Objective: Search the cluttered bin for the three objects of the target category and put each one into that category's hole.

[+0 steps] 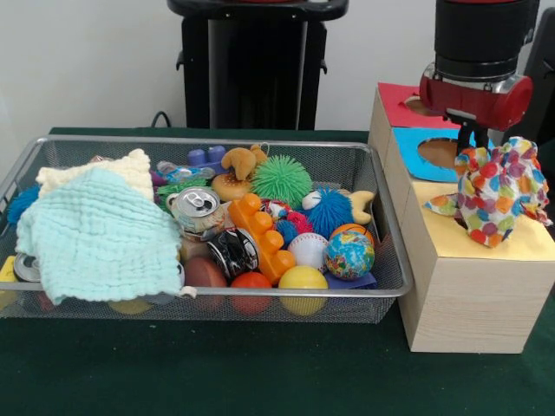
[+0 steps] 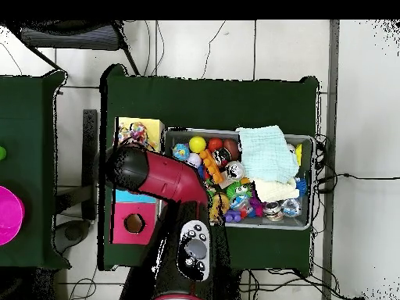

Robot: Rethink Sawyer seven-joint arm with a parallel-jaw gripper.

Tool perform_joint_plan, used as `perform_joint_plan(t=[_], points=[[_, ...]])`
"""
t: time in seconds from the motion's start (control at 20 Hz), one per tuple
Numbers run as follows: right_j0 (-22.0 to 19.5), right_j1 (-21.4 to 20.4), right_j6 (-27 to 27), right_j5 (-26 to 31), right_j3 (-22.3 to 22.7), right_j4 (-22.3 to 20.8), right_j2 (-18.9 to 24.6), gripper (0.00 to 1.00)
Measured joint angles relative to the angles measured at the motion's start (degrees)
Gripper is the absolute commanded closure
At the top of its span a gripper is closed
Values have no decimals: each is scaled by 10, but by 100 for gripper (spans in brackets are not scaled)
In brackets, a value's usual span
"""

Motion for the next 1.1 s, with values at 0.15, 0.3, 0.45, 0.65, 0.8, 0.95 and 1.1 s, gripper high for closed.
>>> perform_joint_plan(t=[0.15,0.3,0.45,0.65,0.8,0.95,1.1], points=[[0,7,0,-2,-12,0,1,100],[1,16,0,-2,-29,0,1,100],[1,25,0,-2,-53,0,0,100],[4,32,0,-2,-80,0,-3,100],[6,36,0,-2,-91,0,-7,100],[9,41,0,-1,-103,-1,-11,100],[9,44,0,4,-109,-1,-13,100]])
